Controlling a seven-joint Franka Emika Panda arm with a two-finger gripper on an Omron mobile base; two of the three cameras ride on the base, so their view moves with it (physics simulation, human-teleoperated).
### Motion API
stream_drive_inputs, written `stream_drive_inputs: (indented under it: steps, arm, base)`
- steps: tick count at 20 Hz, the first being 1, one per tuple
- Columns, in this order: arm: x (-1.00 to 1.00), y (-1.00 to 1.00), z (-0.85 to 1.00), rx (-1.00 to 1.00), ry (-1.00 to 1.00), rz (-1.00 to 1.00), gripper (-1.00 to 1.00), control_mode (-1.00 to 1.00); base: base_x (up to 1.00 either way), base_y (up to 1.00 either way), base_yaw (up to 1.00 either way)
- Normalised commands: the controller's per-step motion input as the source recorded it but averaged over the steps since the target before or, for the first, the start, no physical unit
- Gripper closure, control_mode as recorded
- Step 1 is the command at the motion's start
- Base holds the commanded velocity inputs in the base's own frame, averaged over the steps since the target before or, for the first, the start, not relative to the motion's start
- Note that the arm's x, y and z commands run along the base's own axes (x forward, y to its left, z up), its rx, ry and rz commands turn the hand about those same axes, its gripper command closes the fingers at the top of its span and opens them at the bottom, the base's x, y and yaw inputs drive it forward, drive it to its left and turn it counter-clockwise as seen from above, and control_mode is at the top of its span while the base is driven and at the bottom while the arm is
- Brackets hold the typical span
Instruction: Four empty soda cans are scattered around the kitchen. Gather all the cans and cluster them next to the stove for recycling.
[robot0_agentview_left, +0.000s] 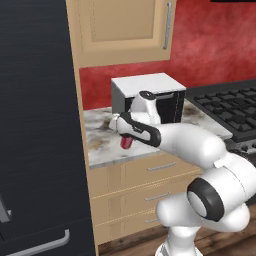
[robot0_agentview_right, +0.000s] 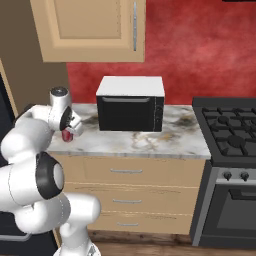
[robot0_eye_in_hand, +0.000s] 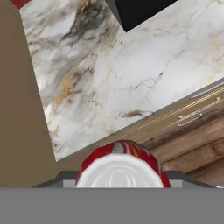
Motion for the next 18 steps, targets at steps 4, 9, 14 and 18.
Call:
stream_drive_inputs:
  steps: [4, 9, 14, 18]
  arm:
    - [-0.27, -0.15, 0.21, 0.00, 0.00, 0.17, 1.00, -1.00]
    - [-0.21, -0.14, 0.20, -0.04, 0.01, 0.13, 1.00, -1.00]
    - [-0.13, -0.14, 0.20, -0.04, 0.08, 0.10, 1.00, -1.00]
    - [-0.16, -0.14, 0.12, -0.03, 0.08, 0.07, 1.00, -1.00]
  base:
    - [0.00, 0.00, 0.00]
    - [0.00, 0.00, 0.00]
    - [0.00, 0.00, 0.00]
    - [0.00, 0.00, 0.00]
